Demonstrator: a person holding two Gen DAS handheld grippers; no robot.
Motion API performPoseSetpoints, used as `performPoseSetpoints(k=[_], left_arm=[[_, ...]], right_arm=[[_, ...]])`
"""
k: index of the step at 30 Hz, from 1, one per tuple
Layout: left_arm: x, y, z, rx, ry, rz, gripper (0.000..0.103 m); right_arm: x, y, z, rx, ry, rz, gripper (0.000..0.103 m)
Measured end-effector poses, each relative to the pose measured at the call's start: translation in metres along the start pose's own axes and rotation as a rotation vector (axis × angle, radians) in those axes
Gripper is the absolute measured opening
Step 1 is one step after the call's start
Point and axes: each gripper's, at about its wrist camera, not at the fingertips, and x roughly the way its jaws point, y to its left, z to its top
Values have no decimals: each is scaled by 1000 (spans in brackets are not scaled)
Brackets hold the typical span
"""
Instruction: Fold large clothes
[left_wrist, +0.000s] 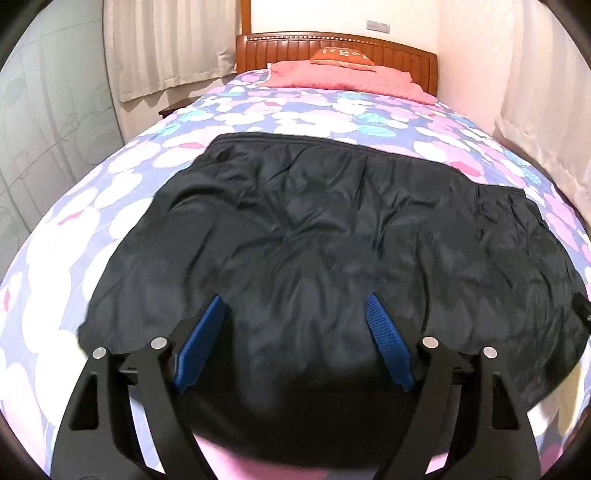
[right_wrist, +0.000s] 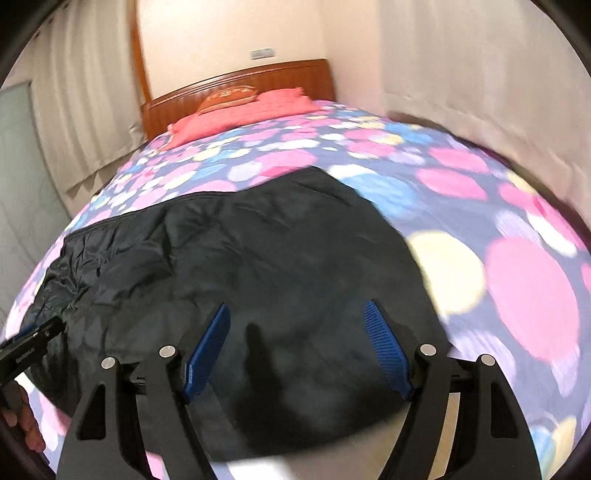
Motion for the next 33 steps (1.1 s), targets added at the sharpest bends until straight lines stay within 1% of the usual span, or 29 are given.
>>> performPoseSetpoints(k=[3,7,10,13,16,18,20,22,26,29,30,31,32,33], left_arm=[[-12,11,-14,-9,5,13,79],[-26,41,-36,-90,24,13,79],[-34,69,-52,-185,32,0,80],[-36,98,-69,-309,50,-51,83],[-25,118,-78,-422,97,-95,83],[-15,126,-79,-489,114,-133,84],[-12,130,-78,-516,87,-148,84],[-6,133,-74,-540,84,-170,86],[4,141,-64,-602,65,-191,87],[13,148,-59,-655,56,-205,87],[17,150,-56,-667,54,-202,85],[19,152,-54,-669,54,-195,78],[21,151,-52,-661,55,-182,75],[22,149,-49,-644,53,-177,63]], right_arm=[[-13,-23,-12,64,7,-12,74],[-26,-55,-34,150,39,-12,74],[-28,-70,-46,201,66,3,74],[-26,-83,-58,288,90,39,74],[-16,-87,-66,369,126,93,74],[-12,-87,-66,404,121,108,74],[-9,-87,-63,424,102,115,75],[-4,-87,-59,456,93,130,76],[16,-90,-48,532,77,150,76],[28,-90,-39,566,61,171,76],[34,-90,-36,577,64,170,76],[38,-89,-33,582,56,162,76],[40,-87,-30,577,50,156,76],[43,-85,-27,569,46,149,72]])
